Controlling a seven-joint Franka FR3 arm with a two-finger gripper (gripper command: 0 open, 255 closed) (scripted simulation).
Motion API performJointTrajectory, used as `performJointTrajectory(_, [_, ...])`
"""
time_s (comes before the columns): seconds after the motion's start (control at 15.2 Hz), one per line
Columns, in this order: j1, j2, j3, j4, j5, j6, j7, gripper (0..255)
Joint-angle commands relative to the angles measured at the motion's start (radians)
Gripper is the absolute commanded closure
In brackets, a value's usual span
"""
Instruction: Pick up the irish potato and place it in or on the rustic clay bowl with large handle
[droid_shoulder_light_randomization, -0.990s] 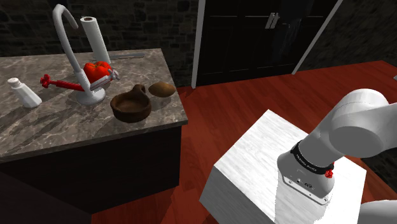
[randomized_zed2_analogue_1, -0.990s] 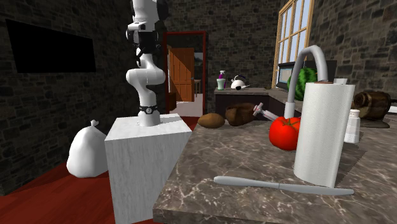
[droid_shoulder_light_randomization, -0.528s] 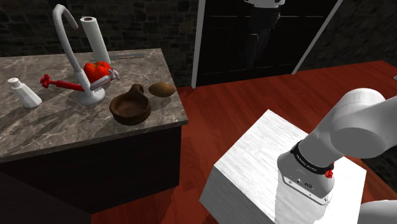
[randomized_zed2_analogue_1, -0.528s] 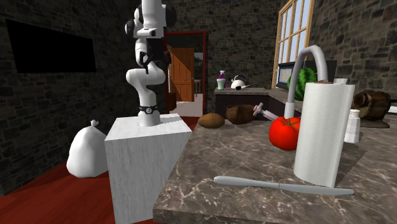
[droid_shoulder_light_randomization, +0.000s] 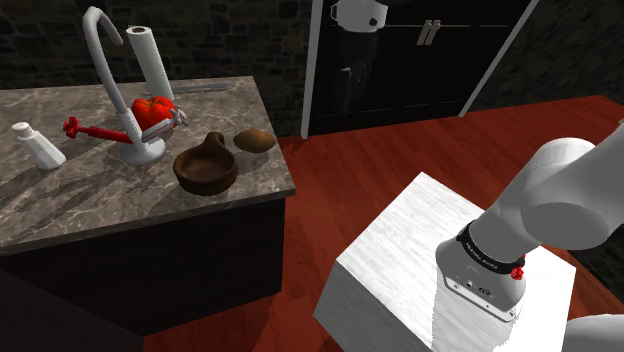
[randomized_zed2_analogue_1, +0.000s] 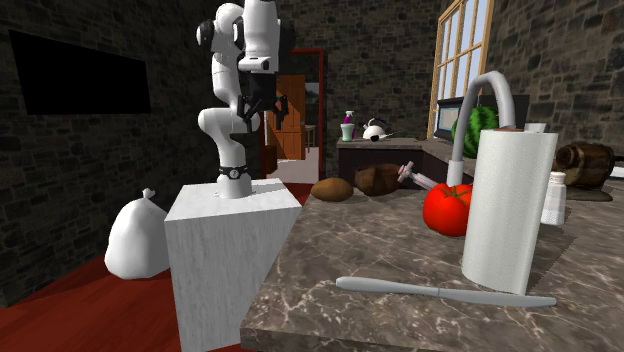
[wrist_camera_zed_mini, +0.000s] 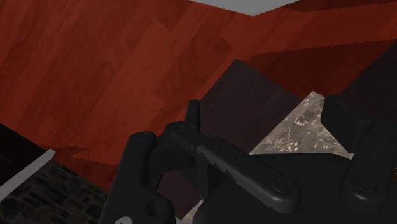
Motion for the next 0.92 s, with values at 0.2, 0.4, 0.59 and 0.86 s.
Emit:
performJointTrajectory(0.2, [0.026,0.179,0.035,0.108,-0.015,0.097,-0.001,0])
performJointTrajectory(0.4, [0.041,0.281,0.052,0.183,-0.031,0.139,0.0,0])
performJointTrajectory(0.59, [0.057,0.385,0.068,0.268,-0.053,0.172,0.003,0])
performJointTrajectory(0.86, [0.084,0.524,0.085,0.398,-0.088,0.199,0.008,0])
